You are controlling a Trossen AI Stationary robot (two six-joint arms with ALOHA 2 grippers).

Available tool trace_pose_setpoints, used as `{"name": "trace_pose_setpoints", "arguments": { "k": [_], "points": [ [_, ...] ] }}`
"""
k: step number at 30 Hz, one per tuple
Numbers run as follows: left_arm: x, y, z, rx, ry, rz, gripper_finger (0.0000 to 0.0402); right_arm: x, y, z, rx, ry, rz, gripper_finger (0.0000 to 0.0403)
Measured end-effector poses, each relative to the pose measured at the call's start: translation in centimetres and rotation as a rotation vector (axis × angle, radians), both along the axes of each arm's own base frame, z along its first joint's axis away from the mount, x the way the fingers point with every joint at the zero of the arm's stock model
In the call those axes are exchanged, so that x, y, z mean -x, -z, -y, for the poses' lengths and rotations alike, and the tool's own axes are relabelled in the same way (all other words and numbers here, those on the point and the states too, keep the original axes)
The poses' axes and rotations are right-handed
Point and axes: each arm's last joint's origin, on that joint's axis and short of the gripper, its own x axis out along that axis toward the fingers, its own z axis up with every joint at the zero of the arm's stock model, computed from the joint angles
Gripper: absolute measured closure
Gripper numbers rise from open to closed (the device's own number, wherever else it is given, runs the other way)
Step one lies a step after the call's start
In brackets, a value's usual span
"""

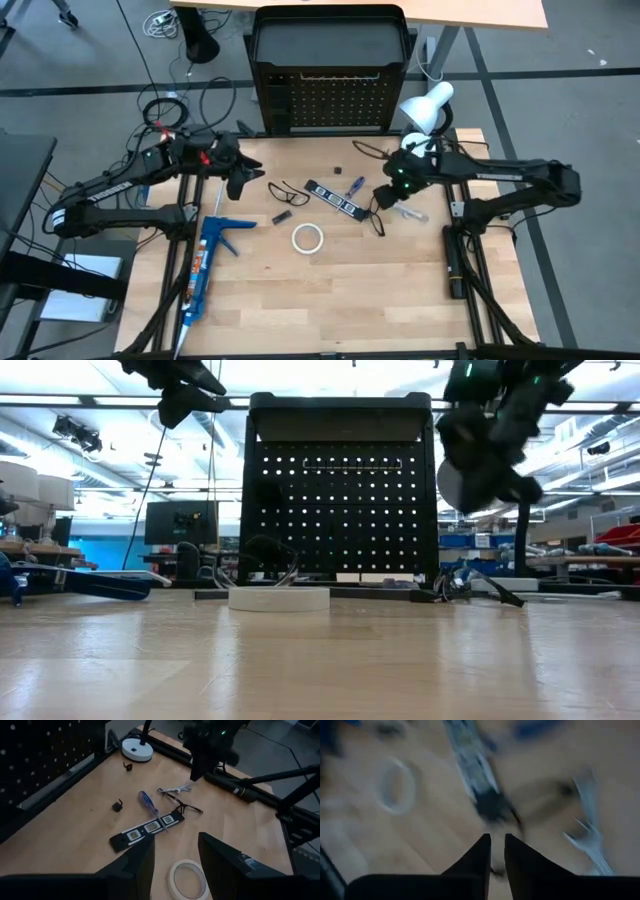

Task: Hang tools onto peg board
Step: Return to Home Position

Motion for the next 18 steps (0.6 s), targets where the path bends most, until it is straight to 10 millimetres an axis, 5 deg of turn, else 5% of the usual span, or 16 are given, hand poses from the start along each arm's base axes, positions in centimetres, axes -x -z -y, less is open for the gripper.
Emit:
{"name": "trace_pose_setpoints", "arguments": {
  "k": [6, 11, 18],
  "points": [
    [0.9, -0.8, 0.4, -0.004, 0.010, 0.058, 0.0245, -2.1, -4.5, -2.6, 0.314, -0.104, 0.440, 0.0343],
    [3.5, -2.5, 1.9, -0.149, 0.051, 0.246, 0.0245, -2.8, -6.5, -3.5, 0.369, -0.059, 0.642, 0.0364],
    [6.2, 1.2, 3.0, 0.025, -0.006, 0.328, 0.0245, -2.2, -3.5, -5.0, 0.333, -0.126, 0.741, 0.0396]
  ]
}}
